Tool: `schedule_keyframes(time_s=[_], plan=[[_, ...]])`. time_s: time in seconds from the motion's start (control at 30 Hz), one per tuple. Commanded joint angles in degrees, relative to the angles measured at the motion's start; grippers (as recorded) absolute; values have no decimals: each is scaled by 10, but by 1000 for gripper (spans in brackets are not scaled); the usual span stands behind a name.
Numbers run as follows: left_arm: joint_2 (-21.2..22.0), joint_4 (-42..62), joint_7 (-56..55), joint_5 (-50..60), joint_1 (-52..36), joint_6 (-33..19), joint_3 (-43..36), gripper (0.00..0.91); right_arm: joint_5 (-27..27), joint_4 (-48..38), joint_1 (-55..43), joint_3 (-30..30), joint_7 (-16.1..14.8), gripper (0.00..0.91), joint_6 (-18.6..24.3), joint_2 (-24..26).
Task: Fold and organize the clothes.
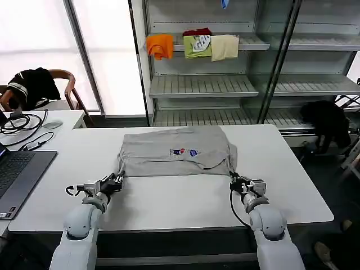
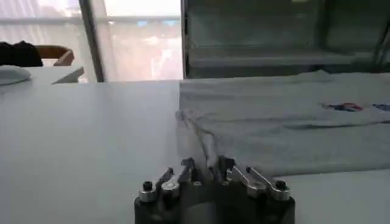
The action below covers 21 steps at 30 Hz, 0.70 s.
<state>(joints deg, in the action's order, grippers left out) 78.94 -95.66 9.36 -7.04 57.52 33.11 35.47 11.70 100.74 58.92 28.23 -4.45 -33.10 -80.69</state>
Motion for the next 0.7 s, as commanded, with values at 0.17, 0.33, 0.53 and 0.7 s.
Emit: schedule_keyframes(time_s=[0.17, 0.33, 0.53, 0.7], plan=[[-6, -49, -1, -2, 37, 0, 2, 0, 61, 73, 42, 1, 23, 0, -3, 10], [-22, -160, 1, -36, 131, 0, 24, 0, 142, 164, 118, 10, 54, 0, -3, 42], [-31, -266, -9, -111, 268, -1, 72, 0, 143, 249, 224, 33, 61, 0, -3, 52], [-18, -320, -22, -127, 328, -1, 87, 0, 119, 286, 287, 28, 61, 0, -3, 58]])
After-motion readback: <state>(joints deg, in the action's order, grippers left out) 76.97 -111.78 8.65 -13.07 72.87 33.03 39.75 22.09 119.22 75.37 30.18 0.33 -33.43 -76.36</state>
